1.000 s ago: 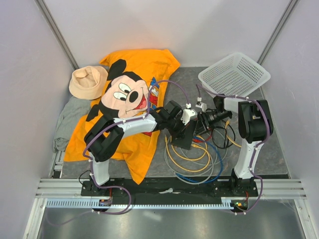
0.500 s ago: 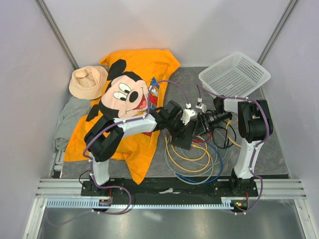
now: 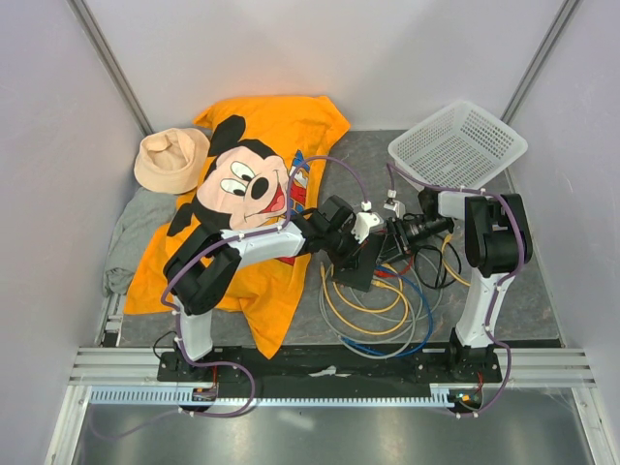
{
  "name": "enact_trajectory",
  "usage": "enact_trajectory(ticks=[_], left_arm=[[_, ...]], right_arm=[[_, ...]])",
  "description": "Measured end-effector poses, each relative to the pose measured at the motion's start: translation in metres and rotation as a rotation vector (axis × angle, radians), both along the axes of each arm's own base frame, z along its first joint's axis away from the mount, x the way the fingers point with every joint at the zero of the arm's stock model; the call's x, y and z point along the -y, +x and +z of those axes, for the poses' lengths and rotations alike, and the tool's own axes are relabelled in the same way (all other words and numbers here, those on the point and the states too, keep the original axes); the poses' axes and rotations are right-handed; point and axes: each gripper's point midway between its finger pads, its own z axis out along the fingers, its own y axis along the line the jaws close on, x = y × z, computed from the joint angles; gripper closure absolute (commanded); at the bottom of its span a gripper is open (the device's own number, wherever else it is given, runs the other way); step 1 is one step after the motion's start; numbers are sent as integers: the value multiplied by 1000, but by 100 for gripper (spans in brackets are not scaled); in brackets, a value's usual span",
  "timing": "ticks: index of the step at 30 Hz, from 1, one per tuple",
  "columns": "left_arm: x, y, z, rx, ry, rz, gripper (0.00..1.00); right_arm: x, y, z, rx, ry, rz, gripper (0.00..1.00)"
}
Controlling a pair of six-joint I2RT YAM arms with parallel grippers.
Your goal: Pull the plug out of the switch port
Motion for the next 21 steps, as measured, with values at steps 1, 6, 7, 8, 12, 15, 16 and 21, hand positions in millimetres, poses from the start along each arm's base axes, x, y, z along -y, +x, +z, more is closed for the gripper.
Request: enact_trajectory(ticks=[1, 6, 7, 8, 12, 15, 16, 21], left_arm=[[0, 0, 0, 0, 0, 0, 98], [0, 0, 0, 0, 0, 0, 99], [0, 0, 0, 0, 0, 0, 98], [0, 0, 0, 0, 0, 0, 98], [0, 0, 0, 0, 1, 0, 98], [0, 0, 0, 0, 0, 0, 98], [0, 0, 0, 0, 0, 0, 98], [0, 0, 0, 0, 0, 0, 98]], right_arm=[[0, 0, -1, 1, -1, -3, 52], [2, 1, -3, -2, -3, -11, 56], [2, 1, -3, -5, -2, -13, 57], [2, 1, -4, -10, -1, -16, 58], [3, 1, -5, -14, 0, -17, 62], [3, 2, -7, -13, -7, -18, 64], [3, 2, -8, -15, -7, -19, 62], [4, 2, -8, -25, 3, -25, 67]])
